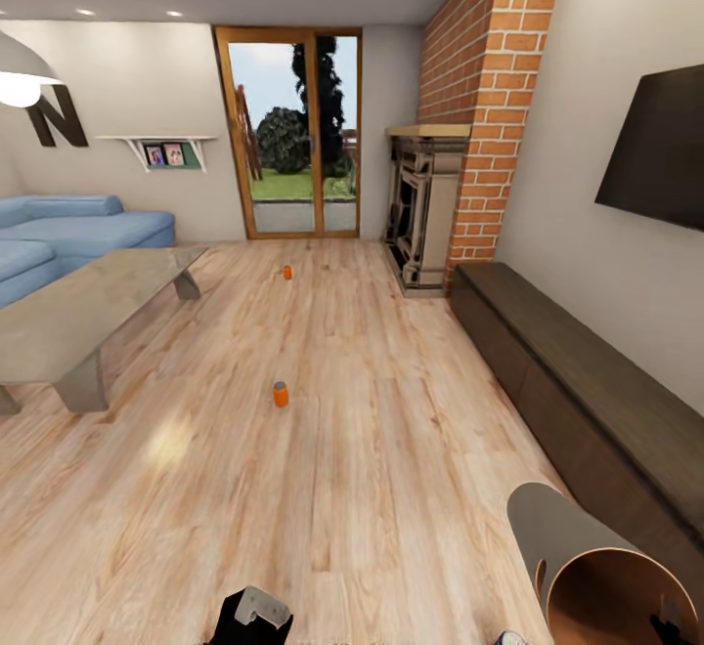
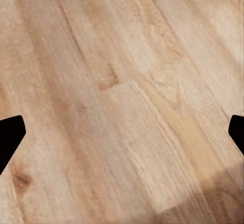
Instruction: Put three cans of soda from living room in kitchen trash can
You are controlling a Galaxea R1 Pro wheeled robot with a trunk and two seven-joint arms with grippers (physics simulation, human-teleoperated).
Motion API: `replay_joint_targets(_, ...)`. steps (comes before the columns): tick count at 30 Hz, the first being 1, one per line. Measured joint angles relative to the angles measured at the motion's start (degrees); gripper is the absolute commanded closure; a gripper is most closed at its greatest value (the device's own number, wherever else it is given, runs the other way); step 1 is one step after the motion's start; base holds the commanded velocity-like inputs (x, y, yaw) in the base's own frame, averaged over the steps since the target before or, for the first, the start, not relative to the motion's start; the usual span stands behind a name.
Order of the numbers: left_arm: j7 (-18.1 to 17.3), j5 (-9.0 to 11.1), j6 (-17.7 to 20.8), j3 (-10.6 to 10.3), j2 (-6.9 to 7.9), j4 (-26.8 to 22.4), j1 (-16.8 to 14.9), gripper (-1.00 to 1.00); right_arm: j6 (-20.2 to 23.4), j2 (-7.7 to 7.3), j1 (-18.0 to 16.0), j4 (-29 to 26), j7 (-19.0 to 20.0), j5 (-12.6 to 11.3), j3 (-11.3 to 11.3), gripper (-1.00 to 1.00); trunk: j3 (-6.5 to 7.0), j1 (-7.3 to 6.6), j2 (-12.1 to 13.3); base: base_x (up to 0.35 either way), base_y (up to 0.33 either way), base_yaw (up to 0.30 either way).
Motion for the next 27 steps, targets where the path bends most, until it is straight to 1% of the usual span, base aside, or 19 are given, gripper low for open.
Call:
replay_joint_targets(8,-0.03,0.00,-0.04,-0.15,0.06,0.57,0.01,-1.00,-0.33,0.08,0.00,0.00,-0.03,0.04,0.00,1.00,-0.53,0.00,0.00,-0.150,-0.283,-0.126)
replay_joint_targets(12,-0.33,0.06,-0.09,-0.10,0.06,0.87,0.00,-1.00,-0.40,0.13,0.00,0.00,-0.04,0.07,0.00,1.00,-0.64,0.00,0.00,-0.102,-0.097,-0.026)
replay_joint_targets(18,-0.50,0.10,-0.06,-0.08,0.08,0.95,-0.03,-1.00,-0.39,0.14,0.00,0.00,-0.09,0.09,0.04,1.00,-0.67,0.00,0.00,-0.154,0.158,-0.005)
replay_joint_targets(23,-0.59,0.03,0.06,-0.15,0.06,0.97,-0.04,-1.00,-0.43,0.14,0.00,0.00,-0.08,0.14,0.11,1.00,-0.67,0.00,0.00,-0.057,0.287,-0.024)
replay_joint_targets(27,-0.63,0.01,0.08,-0.16,0.01,0.97,-0.04,-1.00,-0.44,0.14,0.00,0.00,-0.08,0.08,0.12,1.00,-0.67,0.00,0.00,-0.011,0.312,-0.140)
